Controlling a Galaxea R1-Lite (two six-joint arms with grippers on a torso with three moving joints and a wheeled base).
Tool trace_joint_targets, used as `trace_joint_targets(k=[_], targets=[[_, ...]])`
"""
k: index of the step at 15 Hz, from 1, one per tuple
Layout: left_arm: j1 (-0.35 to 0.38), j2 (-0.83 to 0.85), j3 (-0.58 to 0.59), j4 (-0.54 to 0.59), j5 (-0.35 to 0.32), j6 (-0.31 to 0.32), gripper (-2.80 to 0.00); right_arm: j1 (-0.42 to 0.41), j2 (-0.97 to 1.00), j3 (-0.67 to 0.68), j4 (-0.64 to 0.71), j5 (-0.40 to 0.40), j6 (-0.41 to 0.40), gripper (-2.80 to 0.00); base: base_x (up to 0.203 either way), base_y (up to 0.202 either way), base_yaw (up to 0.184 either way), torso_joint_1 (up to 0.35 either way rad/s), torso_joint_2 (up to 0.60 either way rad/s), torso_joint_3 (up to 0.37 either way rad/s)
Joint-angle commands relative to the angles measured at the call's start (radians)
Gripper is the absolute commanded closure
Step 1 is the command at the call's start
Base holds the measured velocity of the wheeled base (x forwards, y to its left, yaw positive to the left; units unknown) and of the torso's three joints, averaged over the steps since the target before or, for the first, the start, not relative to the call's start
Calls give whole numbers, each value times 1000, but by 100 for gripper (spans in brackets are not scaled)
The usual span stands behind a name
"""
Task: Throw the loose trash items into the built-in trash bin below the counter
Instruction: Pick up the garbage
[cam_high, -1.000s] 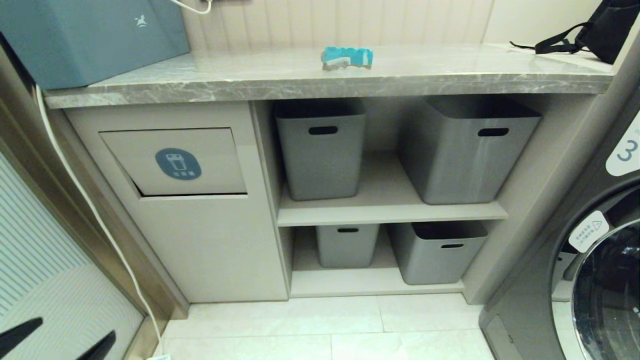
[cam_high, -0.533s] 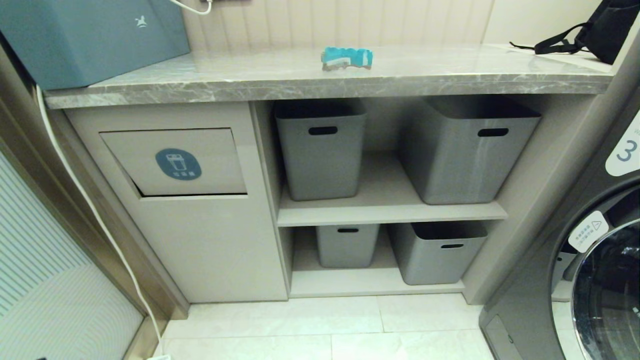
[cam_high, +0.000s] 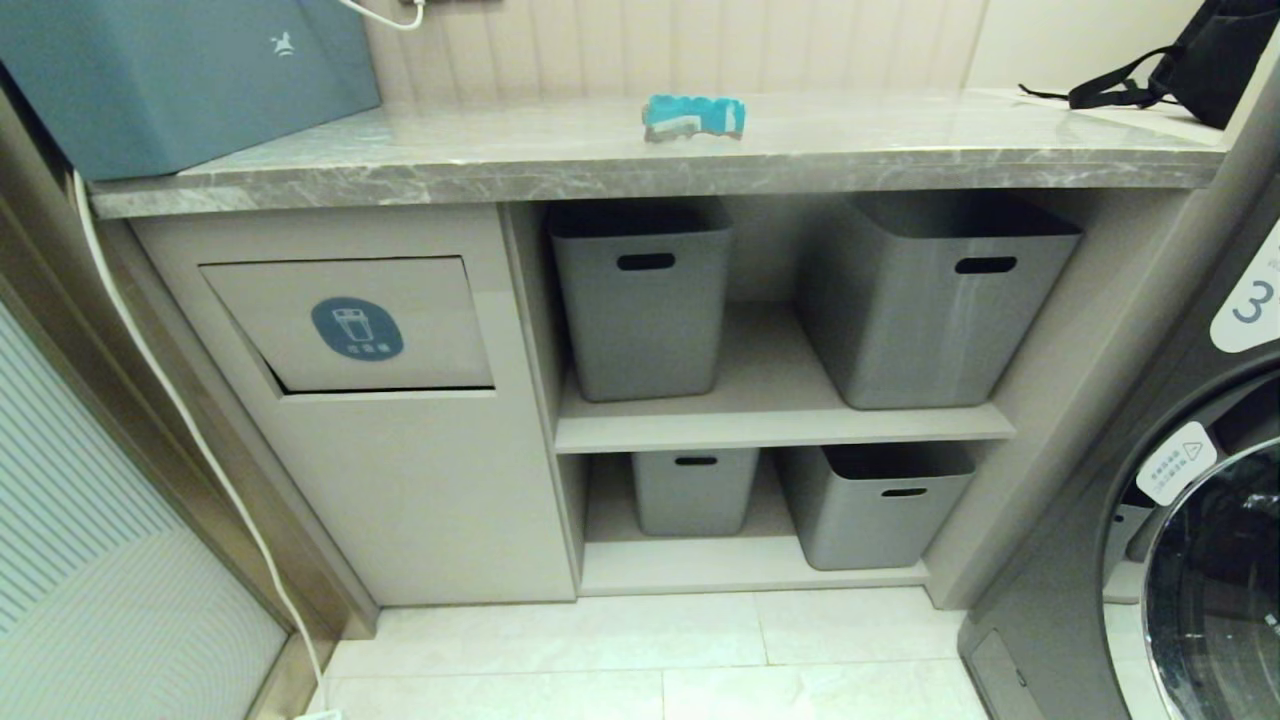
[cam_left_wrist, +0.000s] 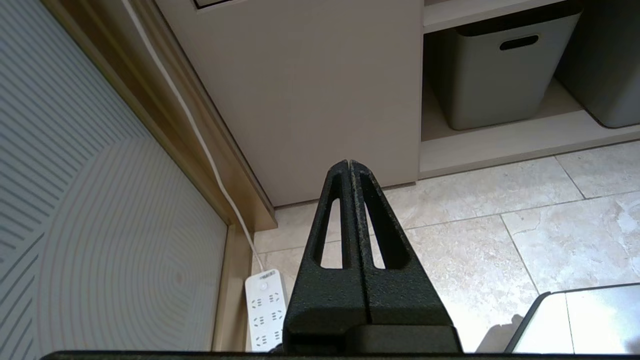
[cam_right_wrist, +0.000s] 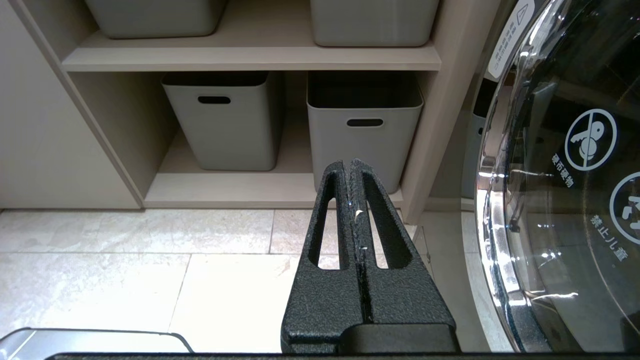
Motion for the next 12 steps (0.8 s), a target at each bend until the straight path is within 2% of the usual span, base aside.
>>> trace_joint_targets(k=[1,5,12], targets=[[-10,-127,-15,52,21,-15,0,0,-2,0,0,0,0,0,0,0,0,0,0,0],[-10,-127,6,7,-15,-9,0,0,0,0,0,0,0,0,0,0,0,0,0,0],[-10,-127,7,6,-17,-13,0,0,-2,0,-2,0,-5,0,0,0,0,7,-27,-21]])
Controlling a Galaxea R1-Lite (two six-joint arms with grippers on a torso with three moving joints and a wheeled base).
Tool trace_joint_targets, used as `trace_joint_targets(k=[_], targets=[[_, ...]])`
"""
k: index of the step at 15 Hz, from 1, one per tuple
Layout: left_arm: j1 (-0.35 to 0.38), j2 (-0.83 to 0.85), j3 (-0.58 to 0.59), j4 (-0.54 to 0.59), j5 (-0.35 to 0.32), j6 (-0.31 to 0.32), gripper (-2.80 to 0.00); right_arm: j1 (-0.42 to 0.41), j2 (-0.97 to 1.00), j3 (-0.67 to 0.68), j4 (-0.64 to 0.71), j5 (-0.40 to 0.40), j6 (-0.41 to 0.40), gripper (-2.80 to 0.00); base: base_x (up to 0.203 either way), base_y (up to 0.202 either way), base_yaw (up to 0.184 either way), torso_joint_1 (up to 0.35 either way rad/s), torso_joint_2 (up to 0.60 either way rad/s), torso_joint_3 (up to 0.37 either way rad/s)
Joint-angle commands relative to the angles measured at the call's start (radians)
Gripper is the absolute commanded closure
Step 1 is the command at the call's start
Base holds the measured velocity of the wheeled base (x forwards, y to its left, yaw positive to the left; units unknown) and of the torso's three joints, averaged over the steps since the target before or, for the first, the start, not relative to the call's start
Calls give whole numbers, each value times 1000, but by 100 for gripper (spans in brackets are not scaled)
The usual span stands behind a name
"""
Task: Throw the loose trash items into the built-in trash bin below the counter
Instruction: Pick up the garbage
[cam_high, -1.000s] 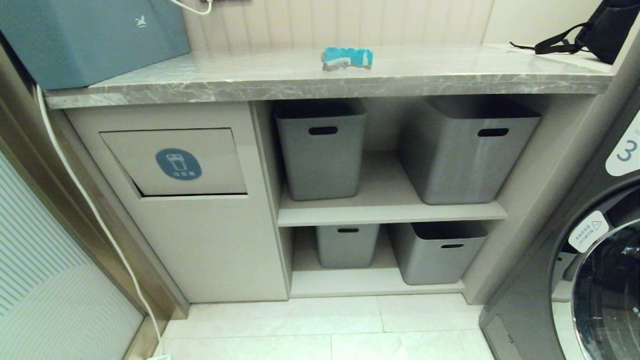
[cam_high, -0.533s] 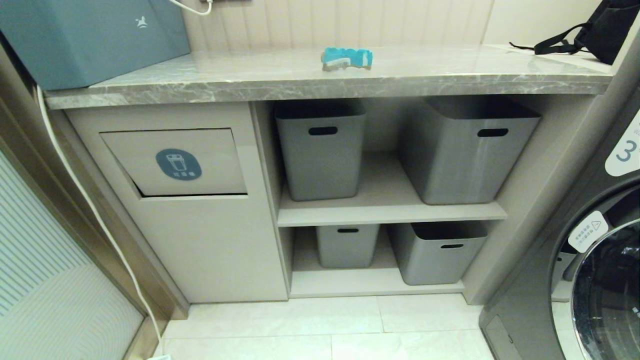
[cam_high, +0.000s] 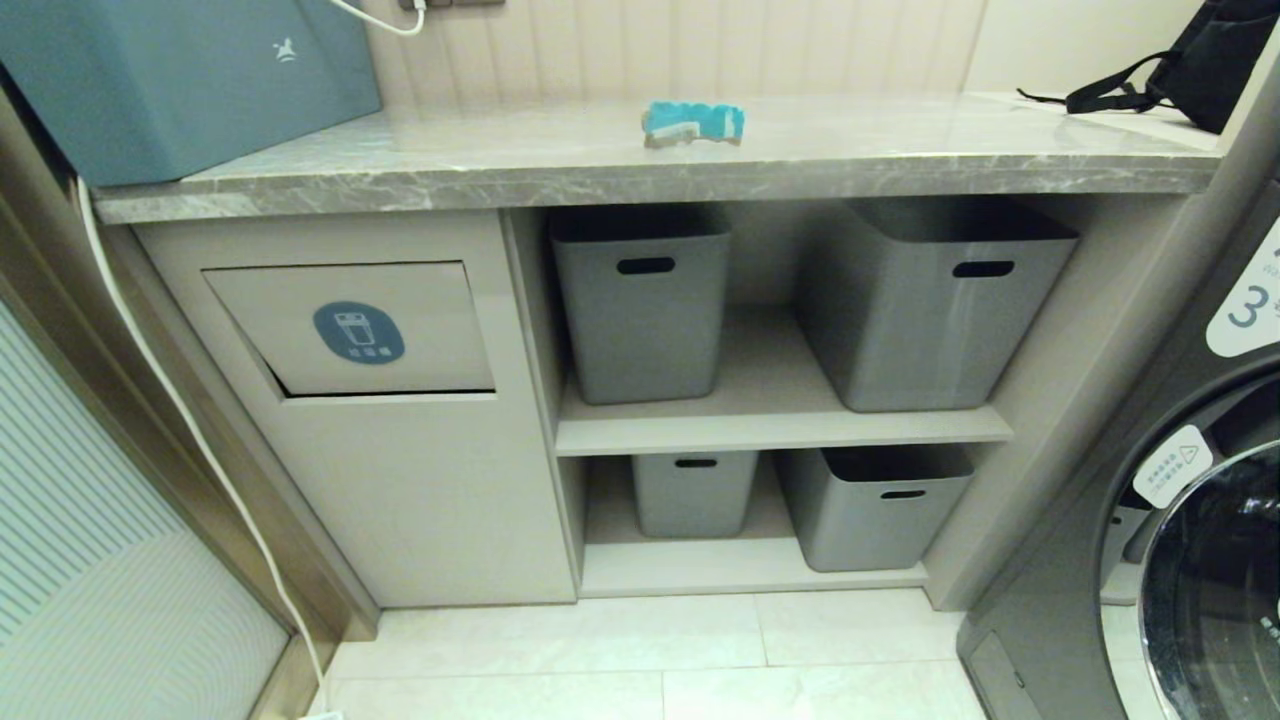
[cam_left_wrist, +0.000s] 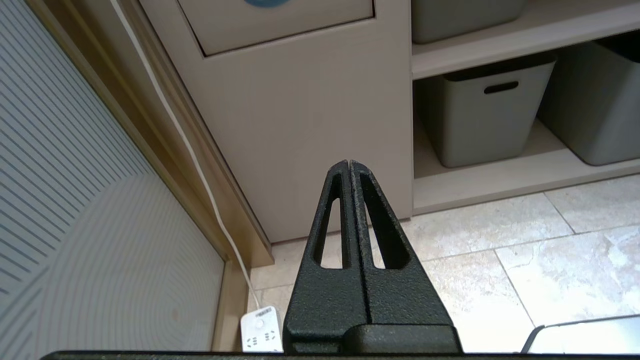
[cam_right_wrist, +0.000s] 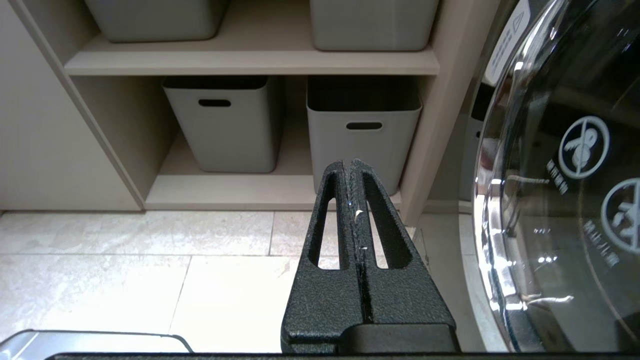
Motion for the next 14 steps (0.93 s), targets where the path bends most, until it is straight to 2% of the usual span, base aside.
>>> trace_joint_targets(k=[1,4,14], targets=[[0,0,0,-1,0,-1,0,0,-2,2,-2,-1,-4,0,0,0,0,85,-305,-229],[0,0,0,2,-2,-10,0,0,-1,2,-2,-1,-5,0,0,0,0,67,-250,-282],[0,0,0,3,-2,-16,0,0,-2,1,-2,-1,-3,0,0,0,0,186,-505,-290]])
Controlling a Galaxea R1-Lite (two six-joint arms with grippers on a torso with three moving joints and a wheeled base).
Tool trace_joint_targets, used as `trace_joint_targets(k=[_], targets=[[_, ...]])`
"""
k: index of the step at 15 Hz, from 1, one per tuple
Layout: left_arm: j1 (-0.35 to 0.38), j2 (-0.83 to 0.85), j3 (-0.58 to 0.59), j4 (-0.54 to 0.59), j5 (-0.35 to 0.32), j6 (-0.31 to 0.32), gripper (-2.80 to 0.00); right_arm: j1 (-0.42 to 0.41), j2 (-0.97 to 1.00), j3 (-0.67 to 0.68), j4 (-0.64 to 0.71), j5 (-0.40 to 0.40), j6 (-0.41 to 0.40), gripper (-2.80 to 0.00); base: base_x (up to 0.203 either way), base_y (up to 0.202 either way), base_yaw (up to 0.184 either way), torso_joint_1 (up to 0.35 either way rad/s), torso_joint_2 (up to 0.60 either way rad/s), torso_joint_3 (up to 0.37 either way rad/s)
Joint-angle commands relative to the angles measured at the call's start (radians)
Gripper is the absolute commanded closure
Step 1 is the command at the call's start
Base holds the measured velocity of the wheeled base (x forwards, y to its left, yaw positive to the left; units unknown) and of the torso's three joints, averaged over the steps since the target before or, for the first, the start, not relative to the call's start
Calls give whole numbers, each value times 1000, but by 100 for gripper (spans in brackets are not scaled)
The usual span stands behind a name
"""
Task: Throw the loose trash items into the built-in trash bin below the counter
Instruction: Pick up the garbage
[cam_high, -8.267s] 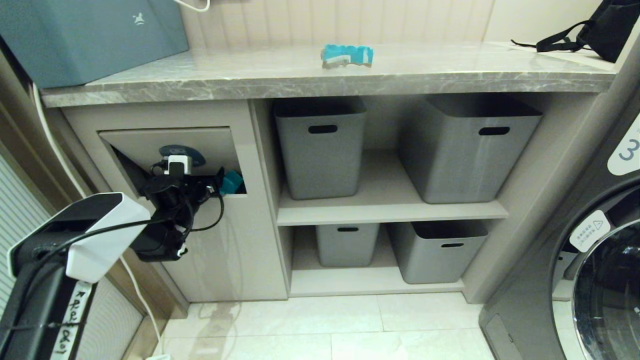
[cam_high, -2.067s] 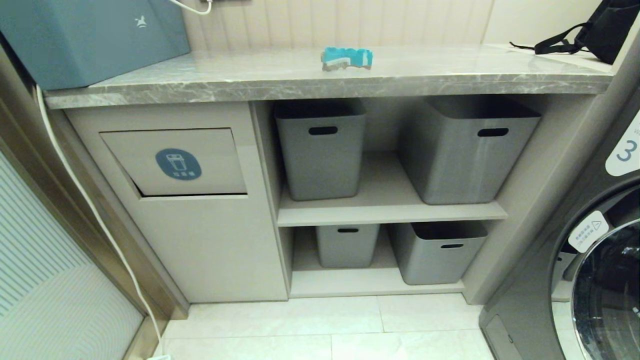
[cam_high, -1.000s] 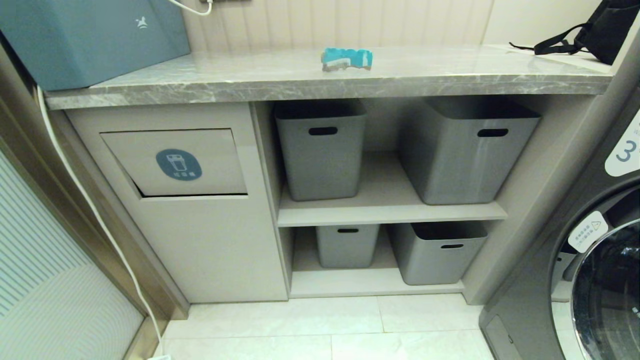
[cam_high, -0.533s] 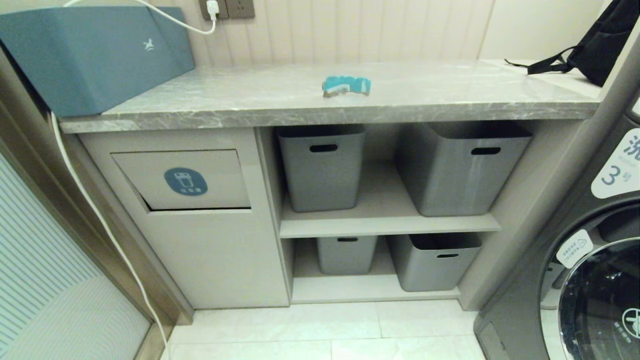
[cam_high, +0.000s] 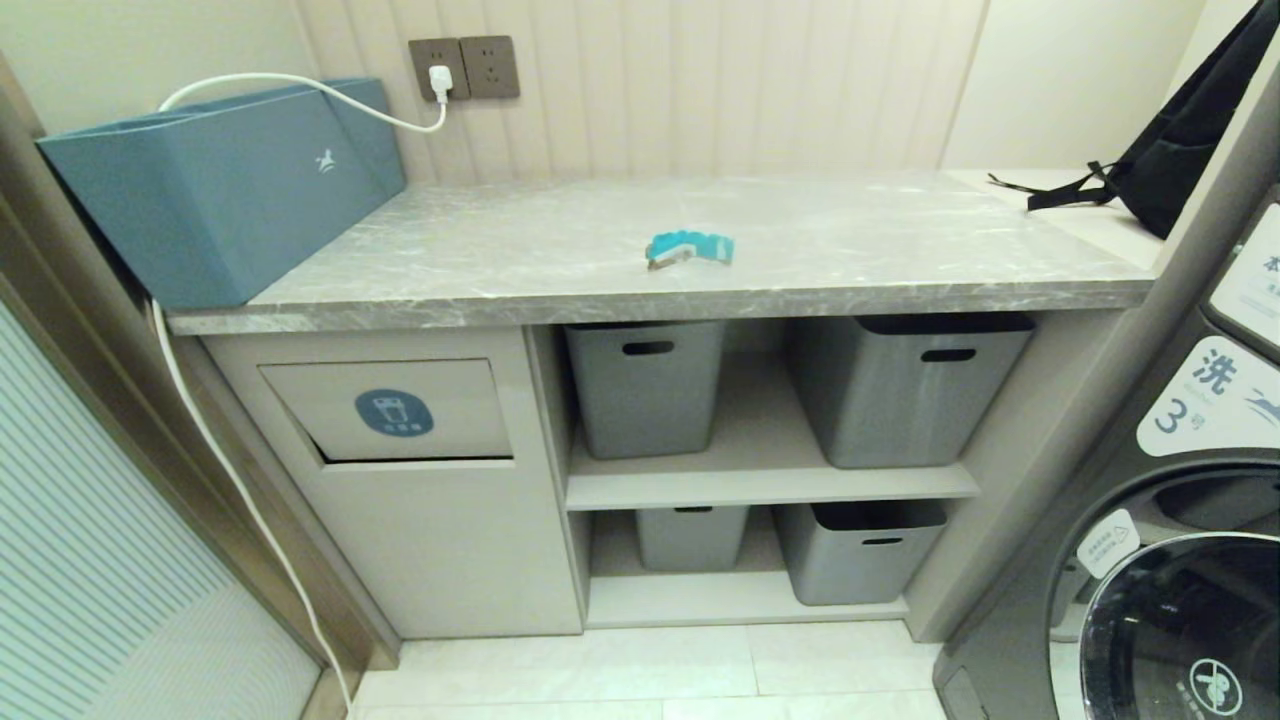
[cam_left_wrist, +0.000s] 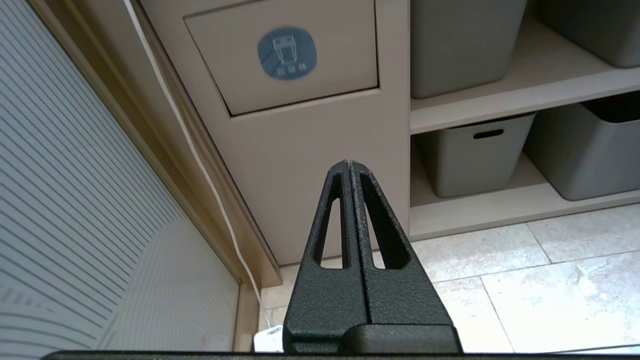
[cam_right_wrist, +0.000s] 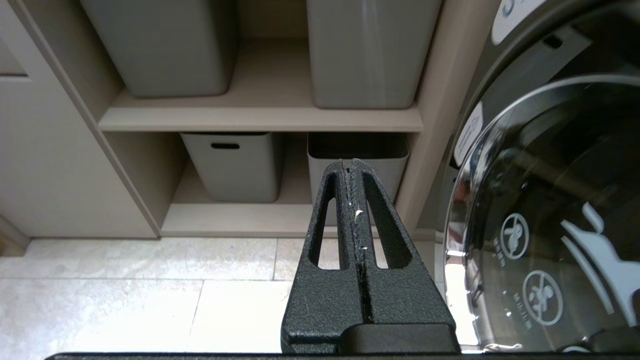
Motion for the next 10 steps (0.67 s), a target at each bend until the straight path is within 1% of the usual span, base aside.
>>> trace_joint_targets(k=[1,8,10], targets=[[0,1,0,0,0,1,0,0,0,2,0,0,-1,0,0,0,0,205,-486,-286],[0,0,0,0,0,1,0,0,-1,0,1,0,6,0,0,0,0,222,-499,-280],[0,0,0,1,0,1,0,0,-2,0,2,0,7,0,0,0,0,172,-379,-201]])
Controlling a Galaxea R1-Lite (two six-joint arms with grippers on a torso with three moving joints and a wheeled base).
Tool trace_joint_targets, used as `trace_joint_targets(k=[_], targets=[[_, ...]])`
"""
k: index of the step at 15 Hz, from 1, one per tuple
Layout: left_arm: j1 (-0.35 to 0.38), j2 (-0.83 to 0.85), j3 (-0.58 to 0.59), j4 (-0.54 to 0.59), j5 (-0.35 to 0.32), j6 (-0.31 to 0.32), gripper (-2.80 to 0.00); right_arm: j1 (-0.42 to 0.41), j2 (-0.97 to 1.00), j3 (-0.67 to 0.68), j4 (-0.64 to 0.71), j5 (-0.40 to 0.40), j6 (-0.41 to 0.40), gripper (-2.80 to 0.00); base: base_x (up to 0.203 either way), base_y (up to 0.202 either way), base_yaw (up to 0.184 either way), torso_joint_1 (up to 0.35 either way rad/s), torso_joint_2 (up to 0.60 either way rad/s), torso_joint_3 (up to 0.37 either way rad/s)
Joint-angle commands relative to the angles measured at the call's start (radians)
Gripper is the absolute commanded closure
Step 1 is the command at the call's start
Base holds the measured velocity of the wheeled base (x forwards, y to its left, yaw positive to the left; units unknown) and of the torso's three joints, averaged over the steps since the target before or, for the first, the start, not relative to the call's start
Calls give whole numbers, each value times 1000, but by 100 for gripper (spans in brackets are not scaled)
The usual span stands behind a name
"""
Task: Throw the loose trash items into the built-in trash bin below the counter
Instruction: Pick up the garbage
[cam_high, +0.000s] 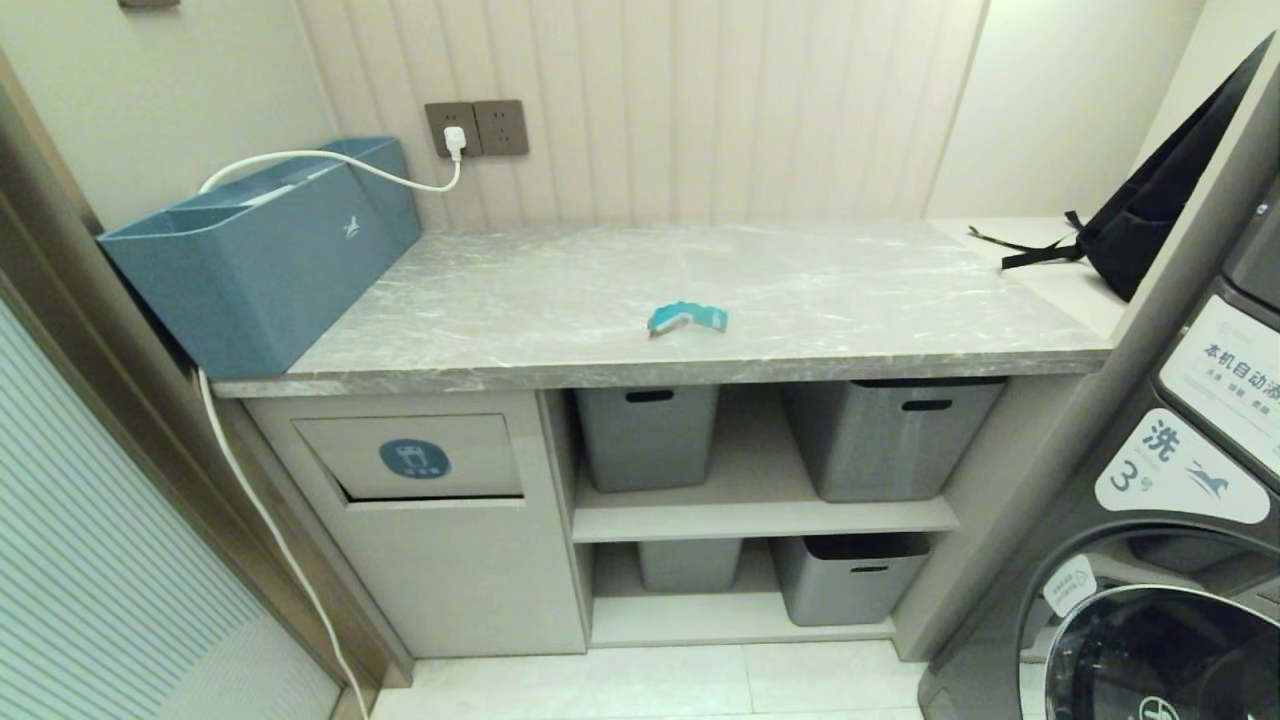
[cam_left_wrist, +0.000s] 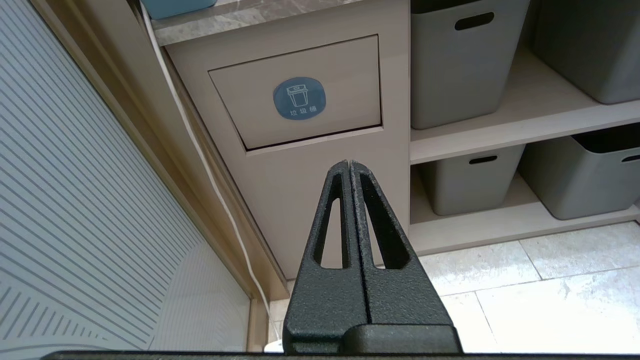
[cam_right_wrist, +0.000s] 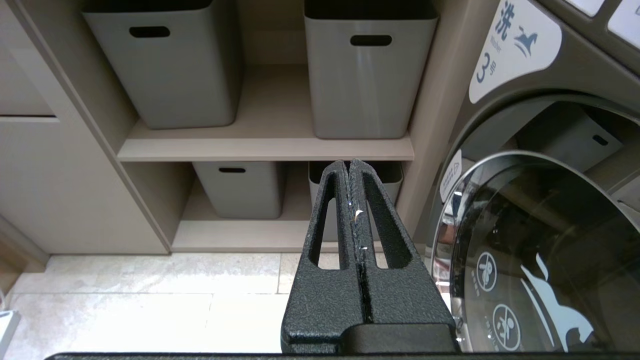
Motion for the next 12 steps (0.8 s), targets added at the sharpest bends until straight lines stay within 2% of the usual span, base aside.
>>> trace_joint_targets(k=[1,6,12], targets=[[0,0,0,0,0,1,0,2,0,0,2,0,1,0,0,0,0,72,-148,-93],[0,0,0,0,0,1,0,0,-1,0,0,0,0,0,21,0,2,17,-36,-16],[0,1,0,0,0,-1,0,0,0,0,0,0,1,0,192,0,-1,5,2,3]])
